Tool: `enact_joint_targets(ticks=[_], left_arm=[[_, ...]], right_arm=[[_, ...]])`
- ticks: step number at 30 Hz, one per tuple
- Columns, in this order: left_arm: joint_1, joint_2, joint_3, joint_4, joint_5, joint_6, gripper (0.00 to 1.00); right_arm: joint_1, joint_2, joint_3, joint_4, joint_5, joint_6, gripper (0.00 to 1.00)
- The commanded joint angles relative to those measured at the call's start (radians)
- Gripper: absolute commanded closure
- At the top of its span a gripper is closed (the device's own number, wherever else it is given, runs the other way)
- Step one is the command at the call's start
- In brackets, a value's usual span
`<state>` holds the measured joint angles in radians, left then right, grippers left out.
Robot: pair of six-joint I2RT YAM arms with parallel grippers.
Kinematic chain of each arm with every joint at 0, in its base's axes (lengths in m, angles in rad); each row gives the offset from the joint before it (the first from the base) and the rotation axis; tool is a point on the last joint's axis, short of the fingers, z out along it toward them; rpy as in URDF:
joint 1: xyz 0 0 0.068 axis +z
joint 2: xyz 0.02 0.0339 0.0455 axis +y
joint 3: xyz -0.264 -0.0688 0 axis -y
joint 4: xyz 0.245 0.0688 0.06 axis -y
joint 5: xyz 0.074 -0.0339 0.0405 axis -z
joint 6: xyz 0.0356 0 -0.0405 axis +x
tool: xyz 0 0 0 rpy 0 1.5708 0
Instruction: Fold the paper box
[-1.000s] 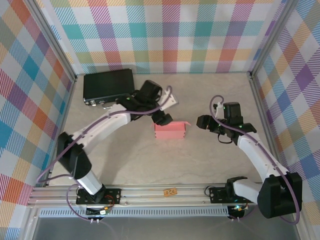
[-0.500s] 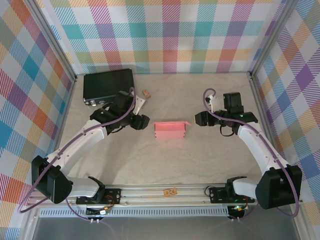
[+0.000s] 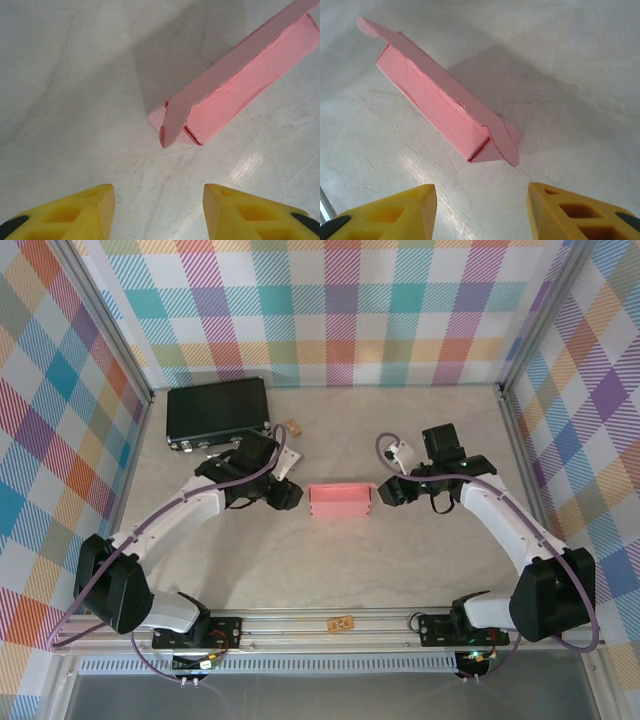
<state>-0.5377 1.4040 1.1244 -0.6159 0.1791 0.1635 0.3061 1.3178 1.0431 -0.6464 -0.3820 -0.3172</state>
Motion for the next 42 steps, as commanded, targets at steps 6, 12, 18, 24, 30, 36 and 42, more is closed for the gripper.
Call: enact_joint_targets(ticks=[6,12,18,24,30,36,42], left_arm=[[0.010,0.074,0.055,0.016,0.076,0.093,0.52],[0.010,0.105,0.076,-0.001,0.093,0.115,0.54],[0.010,0.125,0.084,-0.013,0.093,0.117,0.58],[0.010,0.138,0.086,-0.012,0.100,0.115,0.62],[0.010,0.148,0.089,-0.010,0.118,0.107,0.66],[0.010,0.164,0.096,-0.010,0.122,0.106,0.66],[0.010,0.173,0.101,-0.002,0.114,0.107,0.66]], right_arm=[[0.009,0.057,0.030,0.023,0.018,-0.066,0.48],[0.020,0.093,0.043,0.020,0.005,-0.085,0.49],[0.035,0.130,0.061,0.030,0.021,-0.082,0.50],[0.040,0.148,0.063,0.051,0.037,-0.066,0.54],[0.045,0.162,0.066,0.053,0.037,-0.062,0.58],[0.048,0.170,0.068,0.055,0.037,-0.058,0.61],[0.050,0.179,0.074,0.059,0.038,-0.054,0.63]])
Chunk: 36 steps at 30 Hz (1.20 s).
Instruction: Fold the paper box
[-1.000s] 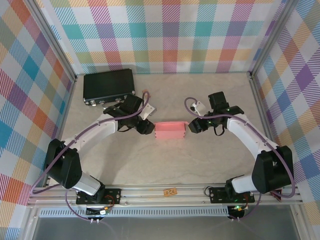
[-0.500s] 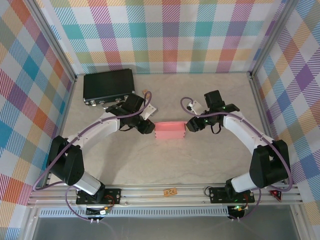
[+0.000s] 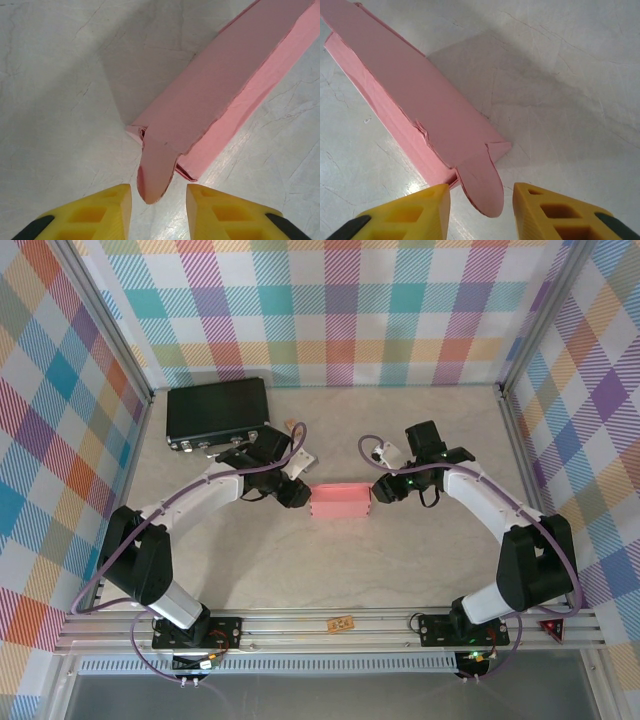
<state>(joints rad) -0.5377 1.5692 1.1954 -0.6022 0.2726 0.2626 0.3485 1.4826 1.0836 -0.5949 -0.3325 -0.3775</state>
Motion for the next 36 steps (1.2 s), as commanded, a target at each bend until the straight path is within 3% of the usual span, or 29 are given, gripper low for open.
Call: enact_joint_targets(ticks=[1,8,27,36], left_arm=[[0.010,0.008,0.033,-0.016,0.020,0.009,0.66],[0.010,0.019,0.035,-0.018,0.027,0.009,0.67],[0.010,0.040,0.064,-0.039,0.057,0.001,0.83],[0.010,0.047,0.070,-0.045,0.071,-0.007,0.86]], right_arm=[[0.007,0.017,0.033,0.007,-0.013,0.008,0.64],[0.009,0.022,0.036,0.003,-0.009,0.008,0.66],[0.023,0.031,0.053,-0.015,-0.013,0.015,0.76],[0.035,0.038,0.059,-0.021,-0.012,0.024,0.80]])
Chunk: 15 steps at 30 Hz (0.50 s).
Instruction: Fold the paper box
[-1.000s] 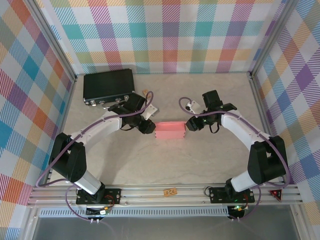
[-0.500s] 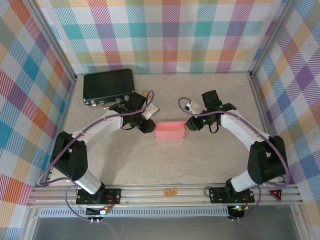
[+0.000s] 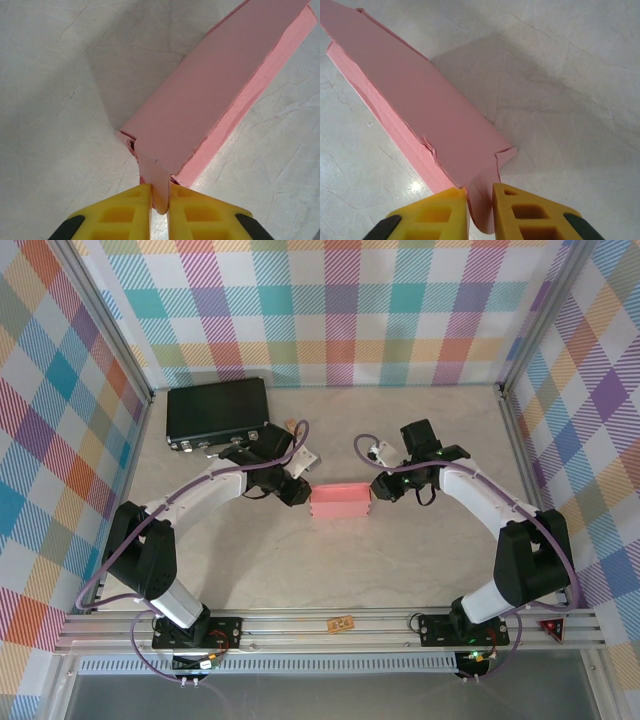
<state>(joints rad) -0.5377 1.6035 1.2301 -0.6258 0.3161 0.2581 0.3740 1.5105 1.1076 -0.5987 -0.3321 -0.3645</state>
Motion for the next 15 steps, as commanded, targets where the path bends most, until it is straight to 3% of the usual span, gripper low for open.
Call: enact_joint_targets(ticks=[1,15], left_arm=[[0.010,0.013,0.037,-0.024,0.028,-0.002,0.86],[0.010,0.016,0.039,-0.031,0.031,-0.010,0.87]], right_arm=[[0.011,0.011,0.037,-0.019,-0.012,0.012,0.80],[0.022,0.024,0.040,-0.036,0.023,0.032,0.78]])
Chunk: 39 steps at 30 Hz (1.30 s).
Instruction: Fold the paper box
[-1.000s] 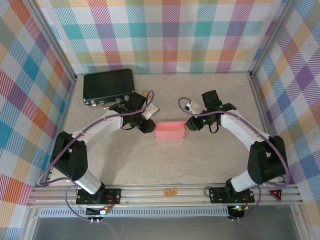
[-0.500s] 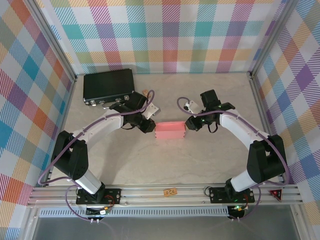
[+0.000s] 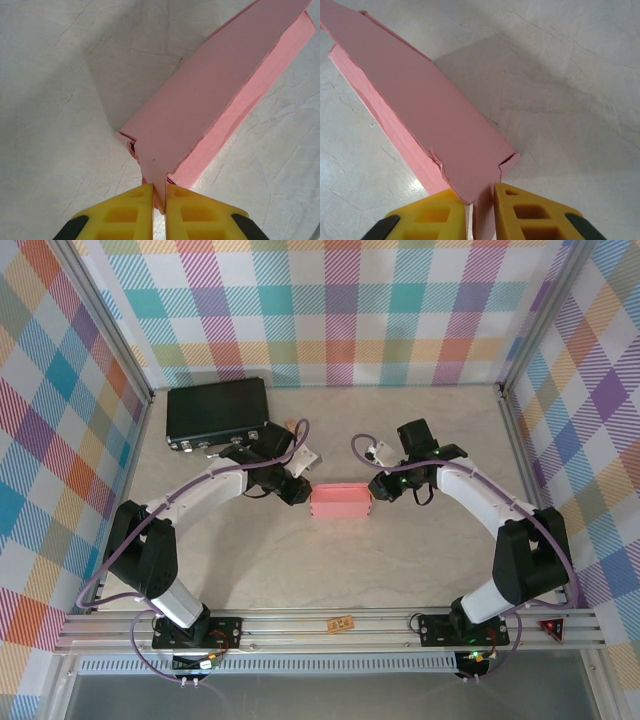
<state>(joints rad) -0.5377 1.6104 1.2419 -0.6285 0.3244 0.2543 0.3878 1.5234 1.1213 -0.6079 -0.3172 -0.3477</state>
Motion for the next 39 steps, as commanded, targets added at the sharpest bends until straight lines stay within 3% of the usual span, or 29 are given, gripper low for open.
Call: enact_joint_targets(ticks=[1,15,32,39], left_arm=[[0.010,0.009,0.027,-0.028,0.023,-0.006,0.87],[0.010,0.008,0.030,-0.033,0.024,-0.006,0.88],[0.010,0.004,0.025,-0.037,0.025,-0.006,0.86],[0.010,0.002,0.025,-0.039,0.036,-0.006,0.86]], right_arm=[[0.009,0.011,0.025,-0.029,0.014,0.015,0.77],[0.009,-0.028,-0.008,-0.037,0.062,0.009,0.72],[0.007,-0.038,-0.009,-0.057,0.073,0.004,0.74],[0.008,-0.036,-0.001,-0.061,0.047,0.010,0.82]])
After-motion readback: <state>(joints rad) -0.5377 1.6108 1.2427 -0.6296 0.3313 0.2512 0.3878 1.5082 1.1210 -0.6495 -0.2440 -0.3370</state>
